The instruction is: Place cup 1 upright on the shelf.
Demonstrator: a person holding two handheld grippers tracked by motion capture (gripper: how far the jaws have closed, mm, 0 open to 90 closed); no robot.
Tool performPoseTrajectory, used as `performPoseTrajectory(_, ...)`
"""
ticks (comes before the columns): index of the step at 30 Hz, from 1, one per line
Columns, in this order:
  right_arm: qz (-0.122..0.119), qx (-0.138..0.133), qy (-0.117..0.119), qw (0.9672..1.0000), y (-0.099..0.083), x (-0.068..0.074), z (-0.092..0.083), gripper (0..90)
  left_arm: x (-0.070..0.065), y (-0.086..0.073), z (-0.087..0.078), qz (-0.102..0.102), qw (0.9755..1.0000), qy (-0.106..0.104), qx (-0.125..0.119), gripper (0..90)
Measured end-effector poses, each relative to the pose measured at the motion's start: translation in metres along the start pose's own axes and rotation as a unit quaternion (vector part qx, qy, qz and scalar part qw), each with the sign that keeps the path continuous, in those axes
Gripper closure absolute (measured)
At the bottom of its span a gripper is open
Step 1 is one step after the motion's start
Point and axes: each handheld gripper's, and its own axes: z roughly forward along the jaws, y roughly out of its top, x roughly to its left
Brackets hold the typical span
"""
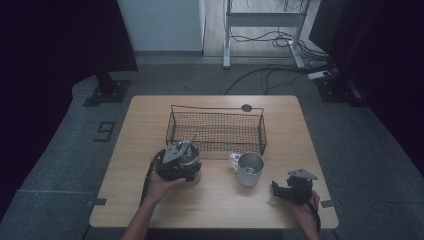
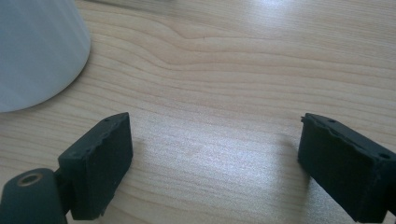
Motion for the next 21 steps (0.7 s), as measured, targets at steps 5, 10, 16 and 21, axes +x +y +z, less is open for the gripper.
performPoseTrajectory(5,0.000,0.000,0.000,1.0000,0.000,0.000,0.000,10.1,-0.001,0.004,-0.004,0.000,1.0000,-0.001,-0.004,3.6)
performPoseTrajectory(10,0.000,0.000,0.000,1.0000,0.000,0.000,0.000,10.1,0.000,0.009,-0.009,-0.001,0.9999,-0.001,-0.010,3.6)
performPoseTrajectory(16,0.000,0.000,0.000,1.0000,0.000,0.000,0.000,10.2,0.000,0.014,-0.012,0.002,0.9999,0.002,-0.011,3.6)
performPoseTrajectory(21,0.001,0.000,-0.001,1.0000,0.000,0.000,0.000,10.2,0.001,0.020,-0.014,0.001,0.9999,0.003,-0.015,3.6)
